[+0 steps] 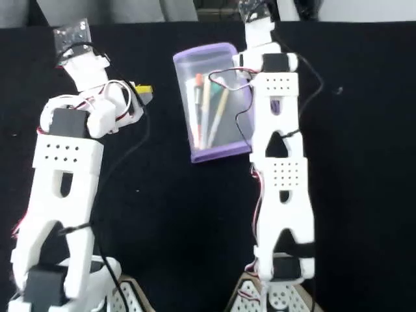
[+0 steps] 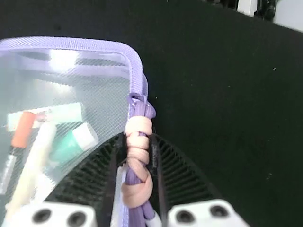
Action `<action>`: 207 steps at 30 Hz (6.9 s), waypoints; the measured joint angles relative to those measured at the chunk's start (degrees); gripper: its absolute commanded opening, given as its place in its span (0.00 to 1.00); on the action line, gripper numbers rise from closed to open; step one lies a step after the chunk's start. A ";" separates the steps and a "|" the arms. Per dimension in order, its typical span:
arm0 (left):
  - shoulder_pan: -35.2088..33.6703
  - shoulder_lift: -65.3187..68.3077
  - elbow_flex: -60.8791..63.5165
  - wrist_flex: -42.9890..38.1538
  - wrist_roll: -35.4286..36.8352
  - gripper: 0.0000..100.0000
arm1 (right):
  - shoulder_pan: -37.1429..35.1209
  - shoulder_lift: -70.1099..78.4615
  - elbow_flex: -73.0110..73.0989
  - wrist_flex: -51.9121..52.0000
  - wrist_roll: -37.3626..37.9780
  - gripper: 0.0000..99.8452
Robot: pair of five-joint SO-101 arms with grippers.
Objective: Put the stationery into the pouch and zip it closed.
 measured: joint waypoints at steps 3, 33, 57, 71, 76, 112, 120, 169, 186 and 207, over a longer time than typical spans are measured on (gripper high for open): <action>-1.67 0.00 0.00 0.00 0.18 0.27 | 0.00 0.00 -5.27 4.92 -0.18 0.01; -2.81 0.00 0.00 0.00 0.00 0.27 | 30.59 -14.95 0.97 23.82 17.14 0.01; -2.81 0.00 0.00 0.00 0.09 0.27 | 22.33 -81.76 75.43 23.82 34.64 0.01; -2.90 0.00 0.00 0.00 0.18 0.27 | -7.21 -107.52 95.47 16.00 16.00 0.01; -2.90 0.00 0.00 0.00 0.09 0.27 | -12.22 -111.47 98.55 10.46 10.37 0.01; -2.90 0.00 0.00 0.00 -6.07 0.27 | -35.78 -129.76 132.66 -6.33 8.00 0.01; -2.90 0.00 2.90 -0.09 -17.93 0.27 | -44.04 -129.76 143.56 -16.18 7.91 0.01; -20.66 0.00 21.98 -17.14 -42.99 0.27 | -24.26 -129.93 150.77 -11.16 20.31 0.01; -15.91 -3.69 25.49 -13.45 -47.03 0.27 | -31.91 -129.93 150.77 -11.25 16.88 0.01; -6.24 -56.88 47.74 -4.57 -31.21 0.27 | -34.02 -129.05 147.96 -9.49 15.65 0.01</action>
